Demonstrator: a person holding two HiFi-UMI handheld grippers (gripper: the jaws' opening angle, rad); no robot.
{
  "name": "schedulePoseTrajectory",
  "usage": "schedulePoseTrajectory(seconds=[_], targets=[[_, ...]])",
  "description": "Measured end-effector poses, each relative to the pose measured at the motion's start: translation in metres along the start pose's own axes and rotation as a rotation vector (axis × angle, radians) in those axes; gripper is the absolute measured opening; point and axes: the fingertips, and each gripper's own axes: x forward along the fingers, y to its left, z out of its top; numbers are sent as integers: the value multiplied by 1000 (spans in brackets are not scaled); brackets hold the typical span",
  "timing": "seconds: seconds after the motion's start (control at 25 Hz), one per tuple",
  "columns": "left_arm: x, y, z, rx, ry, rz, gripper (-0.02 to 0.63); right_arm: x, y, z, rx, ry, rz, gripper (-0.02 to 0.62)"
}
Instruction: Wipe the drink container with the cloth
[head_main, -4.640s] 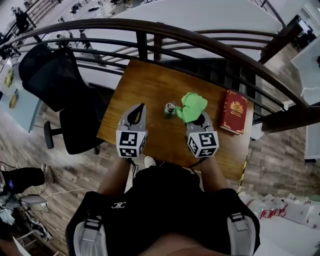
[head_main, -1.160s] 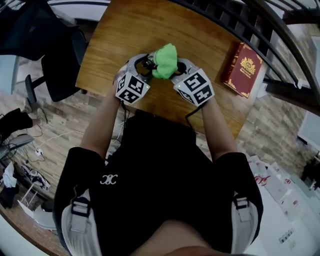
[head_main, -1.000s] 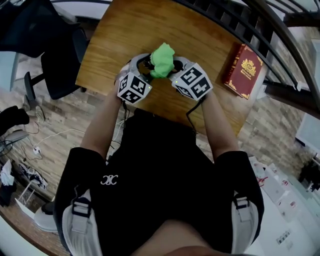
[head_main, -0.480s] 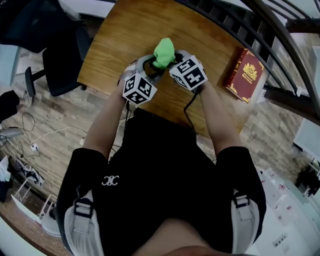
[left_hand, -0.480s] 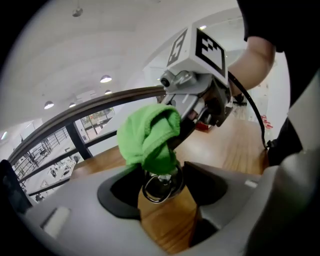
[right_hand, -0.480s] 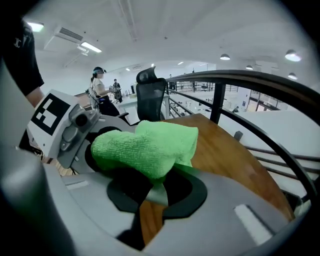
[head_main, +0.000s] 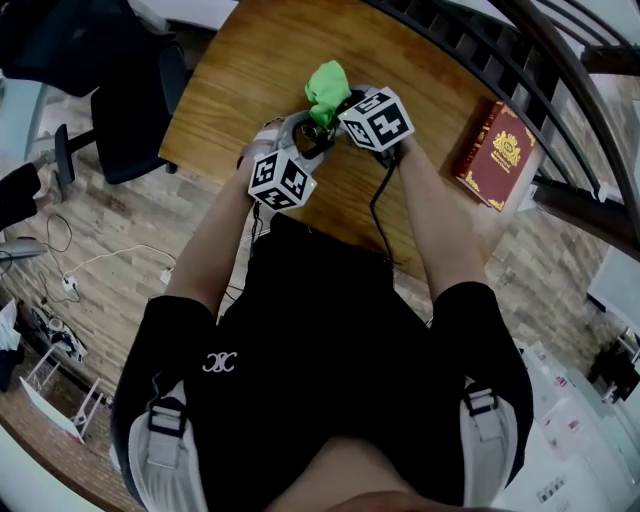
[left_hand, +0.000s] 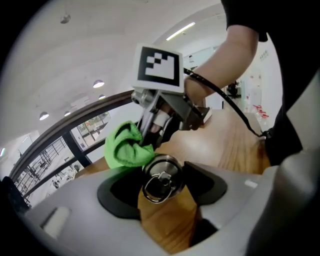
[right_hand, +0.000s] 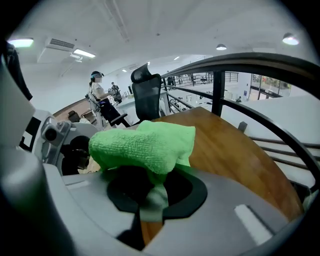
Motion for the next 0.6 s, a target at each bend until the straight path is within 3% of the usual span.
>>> schedulePoseTrajectory(seconds=[0.36,0.6], targets=[[-3,-3,5,42,29,9,314,23,-40,-26,74,83,-26,54],[1,0,10,-2,29,11,314,16,-65,-52,61,132,-84,54]])
